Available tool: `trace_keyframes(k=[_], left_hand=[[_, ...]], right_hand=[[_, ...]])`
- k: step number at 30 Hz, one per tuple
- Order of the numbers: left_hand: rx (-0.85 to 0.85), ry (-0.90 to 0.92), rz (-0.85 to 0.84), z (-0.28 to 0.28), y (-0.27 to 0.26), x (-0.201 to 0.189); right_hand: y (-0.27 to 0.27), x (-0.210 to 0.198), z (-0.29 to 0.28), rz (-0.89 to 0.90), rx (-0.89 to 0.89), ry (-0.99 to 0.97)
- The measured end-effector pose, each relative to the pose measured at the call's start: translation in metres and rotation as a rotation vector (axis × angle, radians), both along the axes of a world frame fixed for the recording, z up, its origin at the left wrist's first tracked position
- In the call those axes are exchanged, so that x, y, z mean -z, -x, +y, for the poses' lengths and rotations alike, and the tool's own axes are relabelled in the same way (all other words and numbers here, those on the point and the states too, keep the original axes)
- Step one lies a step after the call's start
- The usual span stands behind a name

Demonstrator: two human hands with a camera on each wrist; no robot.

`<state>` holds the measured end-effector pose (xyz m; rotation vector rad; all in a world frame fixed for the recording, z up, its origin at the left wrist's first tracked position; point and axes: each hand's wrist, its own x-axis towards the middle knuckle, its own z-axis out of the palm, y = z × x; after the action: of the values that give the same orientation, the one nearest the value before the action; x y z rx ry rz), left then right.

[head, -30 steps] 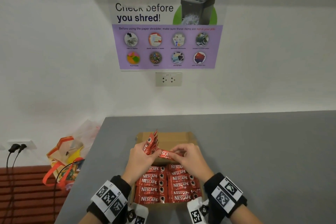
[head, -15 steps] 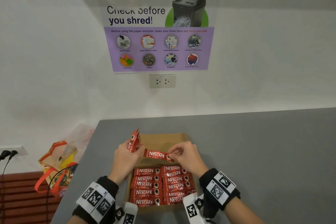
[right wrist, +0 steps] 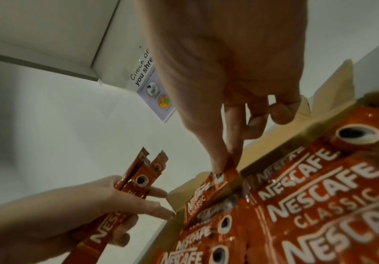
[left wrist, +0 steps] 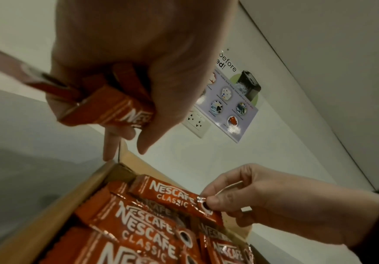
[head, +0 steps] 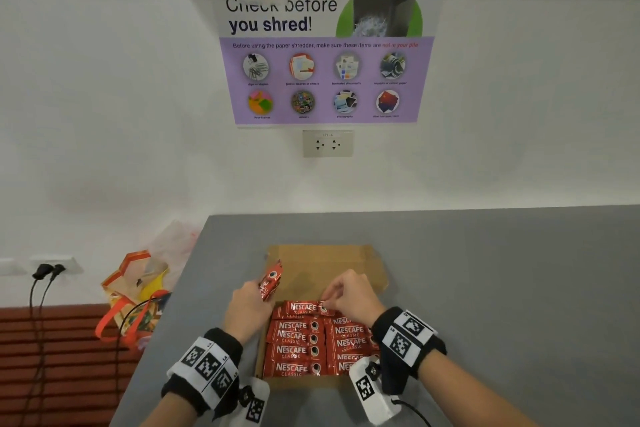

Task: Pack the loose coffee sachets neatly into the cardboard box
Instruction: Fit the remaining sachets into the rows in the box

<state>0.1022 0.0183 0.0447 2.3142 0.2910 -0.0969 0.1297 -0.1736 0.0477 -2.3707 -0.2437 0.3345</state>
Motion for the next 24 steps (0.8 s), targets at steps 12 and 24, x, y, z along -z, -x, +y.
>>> trace_keyframes(k=[12, 24], left_hand=[[0.015, -0.050, 0.008, 0.007, -0.002, 0.012], [0.028, -0.046, -0.026, 0.008, -0.004, 0.014]], right_hand=[[-0.006, 0.017, 0.025, -0.067, 0.002, 0.115], [0.001, 0.010, 0.033, -0.164, -0.085, 0.250]])
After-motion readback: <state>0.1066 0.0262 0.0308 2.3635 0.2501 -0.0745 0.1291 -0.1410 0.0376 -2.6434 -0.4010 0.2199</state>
